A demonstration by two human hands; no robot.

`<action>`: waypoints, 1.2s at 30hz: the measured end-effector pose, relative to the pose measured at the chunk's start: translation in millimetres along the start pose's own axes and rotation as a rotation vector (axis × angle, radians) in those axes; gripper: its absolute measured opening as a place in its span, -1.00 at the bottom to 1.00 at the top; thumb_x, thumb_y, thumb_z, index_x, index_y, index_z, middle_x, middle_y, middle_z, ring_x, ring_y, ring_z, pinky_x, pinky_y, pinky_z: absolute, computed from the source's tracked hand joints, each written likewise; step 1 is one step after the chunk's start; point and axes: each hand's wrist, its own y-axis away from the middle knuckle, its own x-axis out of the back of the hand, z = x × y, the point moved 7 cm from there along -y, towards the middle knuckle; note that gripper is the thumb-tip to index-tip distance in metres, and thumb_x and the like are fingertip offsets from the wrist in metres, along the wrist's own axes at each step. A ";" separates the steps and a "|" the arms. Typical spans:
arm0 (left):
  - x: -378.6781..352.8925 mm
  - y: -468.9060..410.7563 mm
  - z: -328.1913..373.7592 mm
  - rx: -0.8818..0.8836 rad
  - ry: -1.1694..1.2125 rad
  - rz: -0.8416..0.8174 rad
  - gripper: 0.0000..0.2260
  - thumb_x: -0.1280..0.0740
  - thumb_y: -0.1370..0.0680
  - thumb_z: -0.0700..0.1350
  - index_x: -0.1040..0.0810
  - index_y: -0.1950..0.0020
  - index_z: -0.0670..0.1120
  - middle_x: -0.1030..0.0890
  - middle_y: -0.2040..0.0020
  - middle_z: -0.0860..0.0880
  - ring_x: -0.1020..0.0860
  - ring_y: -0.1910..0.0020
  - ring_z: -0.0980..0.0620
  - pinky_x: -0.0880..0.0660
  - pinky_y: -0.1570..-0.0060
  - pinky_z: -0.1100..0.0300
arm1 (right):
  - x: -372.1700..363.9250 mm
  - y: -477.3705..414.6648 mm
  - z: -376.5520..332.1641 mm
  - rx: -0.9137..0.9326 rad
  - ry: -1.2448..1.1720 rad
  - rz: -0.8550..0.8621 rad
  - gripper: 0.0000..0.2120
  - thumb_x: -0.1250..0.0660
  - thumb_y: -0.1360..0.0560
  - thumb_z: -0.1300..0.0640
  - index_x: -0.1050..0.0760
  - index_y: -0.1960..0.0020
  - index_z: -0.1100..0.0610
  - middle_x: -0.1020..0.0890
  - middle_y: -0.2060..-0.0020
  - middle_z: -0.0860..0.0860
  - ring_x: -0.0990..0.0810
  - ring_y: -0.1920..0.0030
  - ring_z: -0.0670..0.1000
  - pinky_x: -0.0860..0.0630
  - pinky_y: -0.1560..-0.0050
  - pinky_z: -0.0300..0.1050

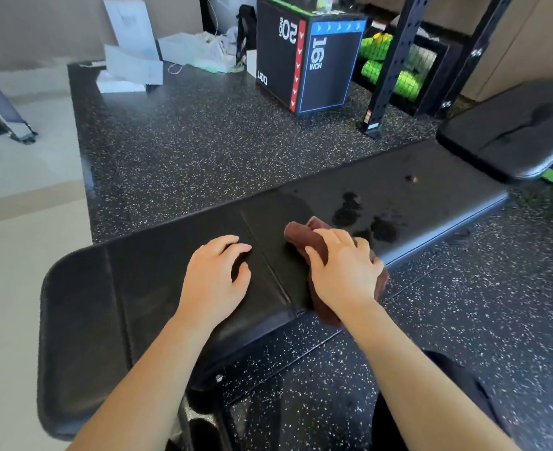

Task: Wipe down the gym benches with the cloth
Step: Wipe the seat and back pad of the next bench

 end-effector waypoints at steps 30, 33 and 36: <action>-43.9 -96.9 15.1 0.418 -0.187 0.124 -0.67 -0.25 -0.53 -0.01 -0.47 -0.26 -0.08 -0.45 -0.30 -0.03 -0.39 -0.29 -0.04 -0.26 -0.32 -0.05 | -28.0 -138.4 -20.5 0.517 0.023 -0.175 -0.68 -0.11 -0.55 -0.14 -0.36 -0.27 -0.10 -0.44 -0.22 -0.06 -0.34 -0.19 0.14 -0.27 -0.09 0.17; -44.4 -96.0 9.0 0.401 -0.162 0.176 -0.68 -0.26 -0.50 0.00 -0.49 -0.23 -0.07 -0.47 -0.29 -0.01 -0.41 -0.27 -0.03 -0.27 -0.31 -0.06 | -28.3 -127.8 -12.6 0.498 0.039 -0.123 -0.68 -0.12 -0.53 -0.16 -0.39 -0.24 -0.13 -0.47 -0.19 -0.10 -0.36 -0.15 0.13 -0.29 -0.07 0.17; -42.6 -98.1 7.6 0.403 -0.171 0.197 -0.69 -0.28 -0.48 0.01 -0.50 -0.20 -0.05 -0.48 -0.27 0.01 -0.42 -0.27 -0.02 -0.27 -0.30 -0.04 | -36.3 -144.8 -34.6 0.438 0.046 -0.173 -0.68 -0.10 -0.55 -0.16 -0.37 -0.26 -0.12 -0.43 -0.23 -0.10 -0.33 -0.19 0.13 -0.26 -0.08 0.18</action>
